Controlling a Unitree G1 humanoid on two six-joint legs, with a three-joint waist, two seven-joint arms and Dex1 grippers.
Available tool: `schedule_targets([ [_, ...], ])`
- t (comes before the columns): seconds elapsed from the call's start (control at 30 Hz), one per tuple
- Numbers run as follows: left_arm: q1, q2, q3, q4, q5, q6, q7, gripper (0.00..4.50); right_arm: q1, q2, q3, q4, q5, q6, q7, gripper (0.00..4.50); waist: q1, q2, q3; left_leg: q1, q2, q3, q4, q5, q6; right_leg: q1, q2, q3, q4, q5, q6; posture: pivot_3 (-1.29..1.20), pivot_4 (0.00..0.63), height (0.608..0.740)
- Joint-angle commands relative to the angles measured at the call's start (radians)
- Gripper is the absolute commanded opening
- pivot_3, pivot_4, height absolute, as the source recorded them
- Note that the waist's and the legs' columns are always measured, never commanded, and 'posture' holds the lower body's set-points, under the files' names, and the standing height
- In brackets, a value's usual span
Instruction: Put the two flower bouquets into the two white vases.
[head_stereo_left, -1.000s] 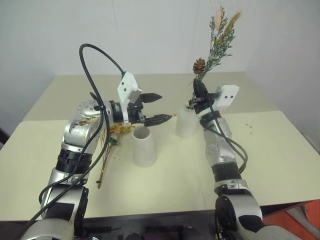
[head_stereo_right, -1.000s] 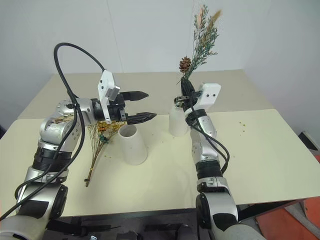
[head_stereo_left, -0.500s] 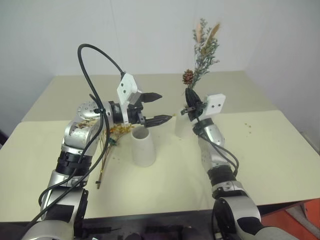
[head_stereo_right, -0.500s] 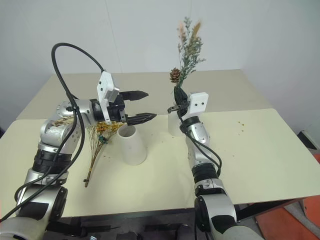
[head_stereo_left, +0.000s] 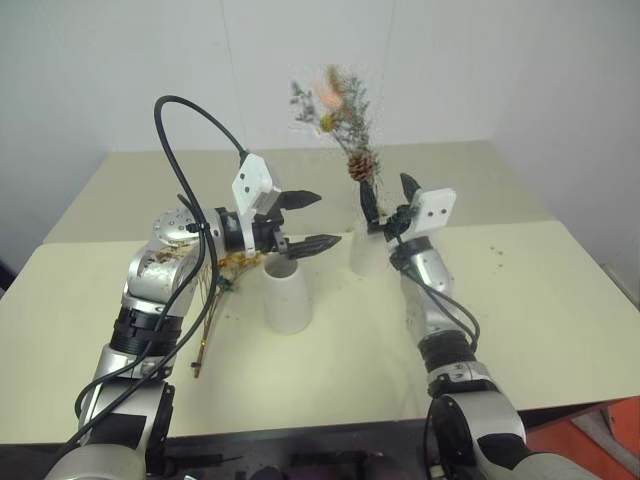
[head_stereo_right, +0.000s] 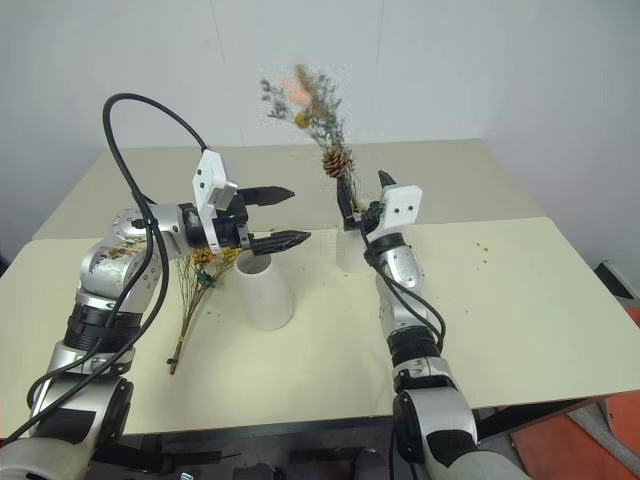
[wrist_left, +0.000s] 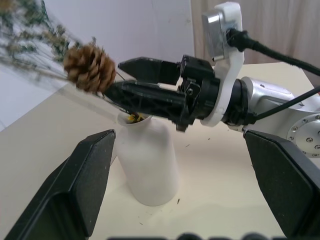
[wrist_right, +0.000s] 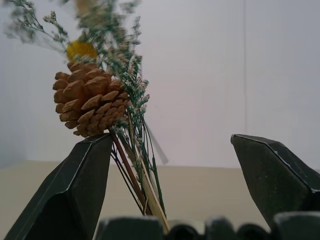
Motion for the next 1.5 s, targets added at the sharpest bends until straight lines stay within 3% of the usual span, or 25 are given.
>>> schedule_targets([
  [0.03,-0.015,0.003,0.008,-0.023,-0.001,-0.017,0.001,4.50,0.026,-0.025,-0.026,-0.084,0.007,0.016,-0.031,4.47,0.000,0.000,0.000,0.000,0.000,0.000,0.000,0.000,0.000,0.000,0.000,0.000,0.000,0.000,0.000,0.00,0.150,0.740],
  [0.53,0.006,0.015,0.028,-0.036,-0.011,-0.022,-0.001,4.50,0.257,-0.083,0.034,-0.458,0.022,0.174,0.045,4.47,0.001,0.000,0.000,0.002,0.000,0.001,0.000,0.000,0.000,0.001,0.000,0.002,0.000,0.000,0.000,0.00,0.150,0.740],
  [0.77,0.043,0.035,0.199,-0.117,-0.107,0.059,0.130,4.50,0.384,-0.148,0.034,-0.792,0.091,0.398,0.064,4.47,0.003,0.000,0.000,0.001,0.000,0.001,0.000,0.000,0.000,0.001,0.000,0.002,0.000,0.000,0.000,0.00,0.150,0.740],
  [0.87,0.085,0.066,0.295,-0.192,-0.166,0.154,0.219,4.50,0.408,-0.234,0.015,-0.969,0.225,0.621,0.100,4.47,0.002,0.000,0.000,0.002,0.000,0.001,0.000,0.000,0.000,0.001,0.000,0.002,0.000,0.000,0.000,0.00,0.150,0.740],
  [1.03,0.182,0.100,0.463,-0.399,-0.301,0.420,0.455,4.50,0.442,-0.522,-0.051,-1.192,0.541,0.988,0.256,4.47,0.012,-0.001,0.001,0.003,0.000,0.000,0.000,0.000,0.000,0.003,0.000,0.002,-0.003,-0.001,0.000,0.00,0.150,0.740],
  [1.23,0.213,0.107,0.469,-0.653,-0.301,0.760,0.768,4.50,0.422,-0.760,-0.047,-1.238,0.694,1.170,0.423,4.47,0.030,-0.003,0.001,0.006,0.000,0.000,0.001,0.000,0.000,0.007,0.000,0.001,-0.005,-0.001,0.001,0.00,0.150,0.740],
  [1.37,0.228,0.029,0.646,-0.760,-0.338,1.081,0.857,4.50,0.397,-0.889,-0.008,-1.243,0.759,1.242,0.592,4.47,0.029,-0.004,0.001,0.006,0.000,0.000,0.002,0.000,0.000,0.006,0.000,0.001,-0.004,-0.001,0.001,0.00,0.150,0.740],
  [1.5,0.383,0.071,0.659,-0.771,-0.336,1.153,0.928,4.50,0.402,-0.935,0.025,-1.228,0.740,1.232,0.686,4.47,0.020,-0.005,0.000,0.006,0.000,0.001,0.001,0.000,0.001,0.005,0.001,0.001,-0.004,-0.002,0.000,0.00,0.150,0.740],
])
